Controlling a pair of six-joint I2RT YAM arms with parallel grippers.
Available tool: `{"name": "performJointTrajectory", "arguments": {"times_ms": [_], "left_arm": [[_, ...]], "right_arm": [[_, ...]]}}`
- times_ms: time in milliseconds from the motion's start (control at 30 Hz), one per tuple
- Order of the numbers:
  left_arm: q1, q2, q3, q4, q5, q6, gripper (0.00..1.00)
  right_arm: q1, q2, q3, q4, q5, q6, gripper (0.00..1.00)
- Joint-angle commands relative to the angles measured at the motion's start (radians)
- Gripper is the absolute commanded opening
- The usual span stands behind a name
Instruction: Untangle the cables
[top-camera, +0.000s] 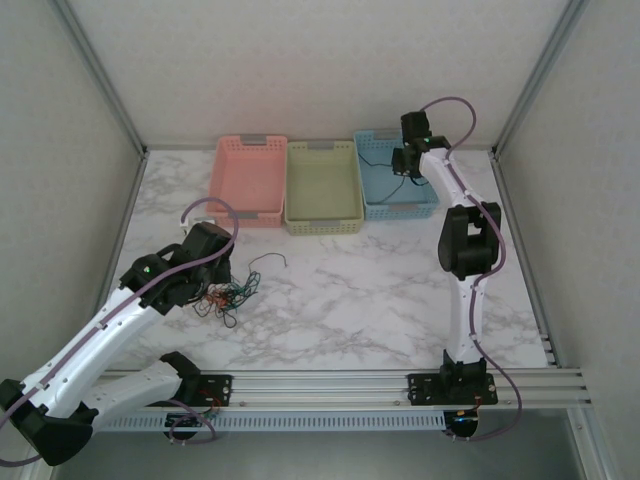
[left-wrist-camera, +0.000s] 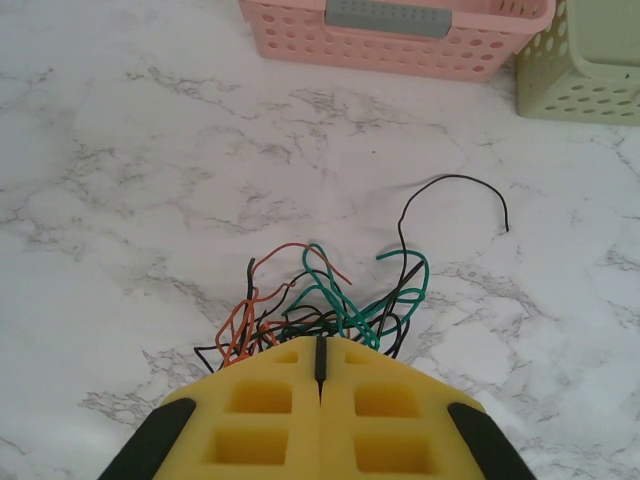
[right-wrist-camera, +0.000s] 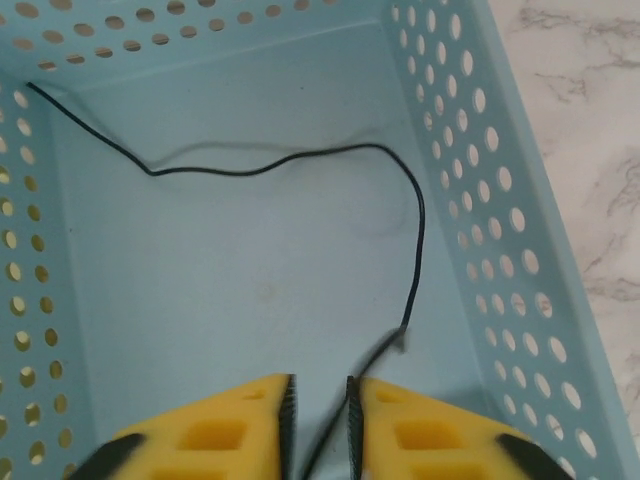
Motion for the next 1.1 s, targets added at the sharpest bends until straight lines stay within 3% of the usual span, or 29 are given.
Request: {"name": "performJointTrajectory", "arguments": {"times_ms": [0, 233, 367, 833, 1067], "left_arm": [[0.008, 0.003, -0.011, 0.002, 0.001, 0.007, 0.00], [0.008, 0.006, -0.012, 0.005, 0.005, 0.008, 0.00], [0.008, 0.003, -0.012, 0.012, 0.029, 0.013, 0.00], [0.008, -0.116, 0.022, 0.167, 0.333, 0.119, 0.00], [0.008, -0.090, 0.058, 0.137, 0.348, 0.164, 0.00]], "right_arm": [[-0.006, -0.013, 0.008, -0.023, 0.026, -0.026, 0.32], [-0.006, -0.101, -0.059, -0.012, 0.052, -0.021, 0.57], [-0.006, -0.211, -0.125, 0.013, 0.025, 0.011, 0.58], [0.118, -0.931, -0.882, 0.405, -0.472, 0.072, 0.51], [0.235, -1.074, -1.045, 0.402, -0.497, 0.067, 0.51]]}}
